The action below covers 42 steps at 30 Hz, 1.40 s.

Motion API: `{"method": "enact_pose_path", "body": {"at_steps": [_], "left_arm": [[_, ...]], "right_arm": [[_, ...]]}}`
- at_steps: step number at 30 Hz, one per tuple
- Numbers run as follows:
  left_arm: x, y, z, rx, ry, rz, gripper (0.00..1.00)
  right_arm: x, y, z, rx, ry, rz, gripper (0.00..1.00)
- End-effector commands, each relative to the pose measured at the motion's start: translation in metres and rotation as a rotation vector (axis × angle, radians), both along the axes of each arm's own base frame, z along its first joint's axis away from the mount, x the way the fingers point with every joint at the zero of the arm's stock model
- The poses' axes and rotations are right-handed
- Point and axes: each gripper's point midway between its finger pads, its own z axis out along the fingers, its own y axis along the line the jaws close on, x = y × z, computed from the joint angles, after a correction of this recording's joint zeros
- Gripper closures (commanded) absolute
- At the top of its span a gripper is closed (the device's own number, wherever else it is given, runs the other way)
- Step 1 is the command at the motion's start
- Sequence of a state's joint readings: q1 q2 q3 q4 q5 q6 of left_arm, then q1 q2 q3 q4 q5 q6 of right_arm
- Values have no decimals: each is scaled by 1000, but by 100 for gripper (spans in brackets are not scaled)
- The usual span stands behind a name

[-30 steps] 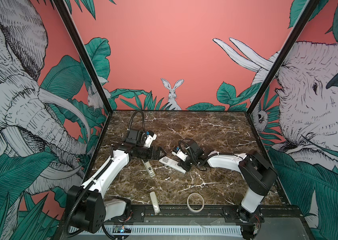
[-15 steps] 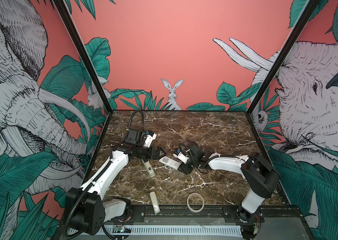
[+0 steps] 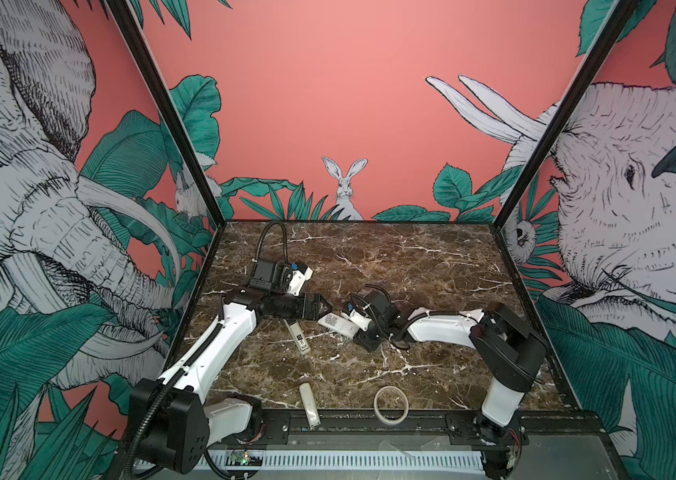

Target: Load the batteries into the remote control

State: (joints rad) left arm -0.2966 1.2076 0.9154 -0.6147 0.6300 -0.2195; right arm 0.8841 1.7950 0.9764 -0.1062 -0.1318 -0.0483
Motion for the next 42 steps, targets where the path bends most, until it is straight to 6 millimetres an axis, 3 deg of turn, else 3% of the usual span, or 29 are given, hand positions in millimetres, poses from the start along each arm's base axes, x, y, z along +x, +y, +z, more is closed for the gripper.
{"method": "enact_pose_path", "body": {"at_steps": [1,5,11,15,21,27,31,38,42], "left_arm": [[-2,0,8,-25,-26,4,1],[-1,-2,10,-49,-35,22,1],[0,-4,21,-95,-69,37,1],[-5,-16,45,-195,-157,14,1],[-19,-30,102,-387,-354,-28,1],[-27,-45,140,-517,-463,-117,1],[-25,-56,155,-587,-501,-166,1],[-41,-84,185,-684,-579,-328,0],[-37,-89,196,-720,-601,-323,0]], "right_arm": [[-1,-8,-10,-56,15,-41,65],[1,-4,10,0,-5,-60,69],[2,5,59,185,-7,-93,73],[3,7,107,387,31,-128,74],[2,-4,184,644,97,-161,74],[-15,-19,256,855,131,-102,74],[-33,-27,294,959,158,-47,74],[-55,-31,334,1101,230,17,75],[-61,-31,347,1174,266,55,75]]}}
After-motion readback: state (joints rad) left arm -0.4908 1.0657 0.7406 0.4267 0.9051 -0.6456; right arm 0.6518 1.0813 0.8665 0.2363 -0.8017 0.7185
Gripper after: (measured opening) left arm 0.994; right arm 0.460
